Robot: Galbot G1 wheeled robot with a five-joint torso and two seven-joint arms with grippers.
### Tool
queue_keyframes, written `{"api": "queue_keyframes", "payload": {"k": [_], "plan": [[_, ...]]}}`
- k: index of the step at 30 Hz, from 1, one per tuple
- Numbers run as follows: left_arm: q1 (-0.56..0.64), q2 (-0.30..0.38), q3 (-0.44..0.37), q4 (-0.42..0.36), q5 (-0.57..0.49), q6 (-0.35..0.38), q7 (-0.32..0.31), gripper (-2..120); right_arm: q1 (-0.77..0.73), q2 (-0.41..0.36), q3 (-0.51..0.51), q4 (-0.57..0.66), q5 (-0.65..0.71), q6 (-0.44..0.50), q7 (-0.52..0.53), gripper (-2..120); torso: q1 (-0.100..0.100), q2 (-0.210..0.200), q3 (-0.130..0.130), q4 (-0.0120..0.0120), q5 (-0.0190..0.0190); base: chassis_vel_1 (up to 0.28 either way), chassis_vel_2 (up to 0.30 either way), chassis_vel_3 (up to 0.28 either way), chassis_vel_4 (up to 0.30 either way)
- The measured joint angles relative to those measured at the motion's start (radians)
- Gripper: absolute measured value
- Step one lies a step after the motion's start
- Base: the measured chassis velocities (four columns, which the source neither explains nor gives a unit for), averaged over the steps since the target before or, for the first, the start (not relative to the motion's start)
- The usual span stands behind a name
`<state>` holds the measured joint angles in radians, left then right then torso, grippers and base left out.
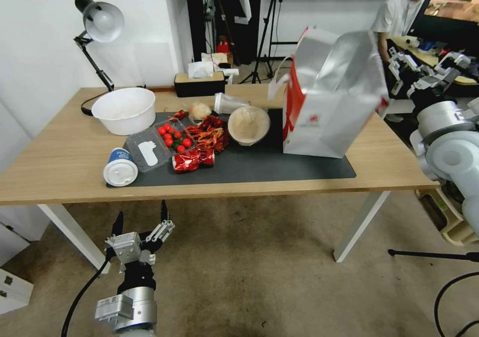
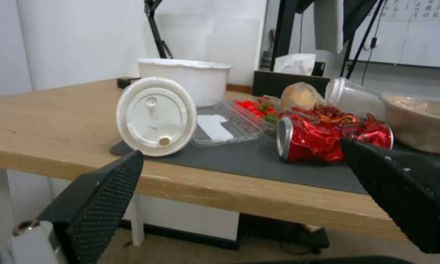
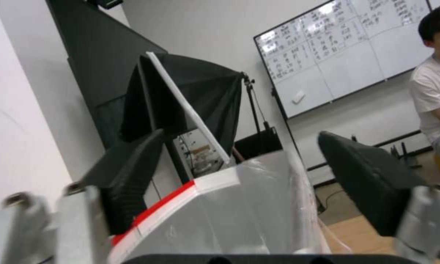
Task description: Pick up the food delivery bag from the floor and place it on the table.
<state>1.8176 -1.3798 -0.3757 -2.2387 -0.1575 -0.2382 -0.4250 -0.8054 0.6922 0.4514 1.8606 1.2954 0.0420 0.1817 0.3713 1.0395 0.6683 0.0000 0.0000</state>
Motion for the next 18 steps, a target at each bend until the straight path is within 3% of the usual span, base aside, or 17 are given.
{"api": "queue_keyframes", "payload": {"k": [2, 5, 15, 18], "plan": [[0.001, 0.0, 0.0, -0.004, 0.0, 0.0, 0.001, 100, -0.02, 0.0, 0.007, 0.013, 0.0, -0.004, -0.002, 96, 0.0, 0.0, 0.0, 0.0, 0.0, 0.0, 0.0, 0.0, 0.0], [0.0, 0.0, -0.001, -0.008, 0.001, 0.0, 0.003, 100, -0.032, 0.001, 0.013, 0.02, 0.0, -0.006, -0.002, 100, 0.0, 0.0, 0.0, 0.0, 0.0, 0.0, 0.0, 0.0, 0.0], [0.0, 0.001, -0.003, -0.014, 0.001, 0.002, 0.004, 100, -0.071, 0.001, 0.032, 0.034, -0.021, -0.01, -0.003, 100, 0.0, 0.0, 0.0, 0.0, 0.0, 0.0, 0.0, 0.0, 0.0], [0.0, 0.004, -0.005, -0.017, 0.0, 0.002, 0.007, 100, -0.118, 0.002, 0.052, 0.057, -0.112, -0.003, -0.012, 100, 0.0, 0.0, 0.0, 0.0001, 0.0, 0.0, 0.0, 0.0, 0.0]]}}
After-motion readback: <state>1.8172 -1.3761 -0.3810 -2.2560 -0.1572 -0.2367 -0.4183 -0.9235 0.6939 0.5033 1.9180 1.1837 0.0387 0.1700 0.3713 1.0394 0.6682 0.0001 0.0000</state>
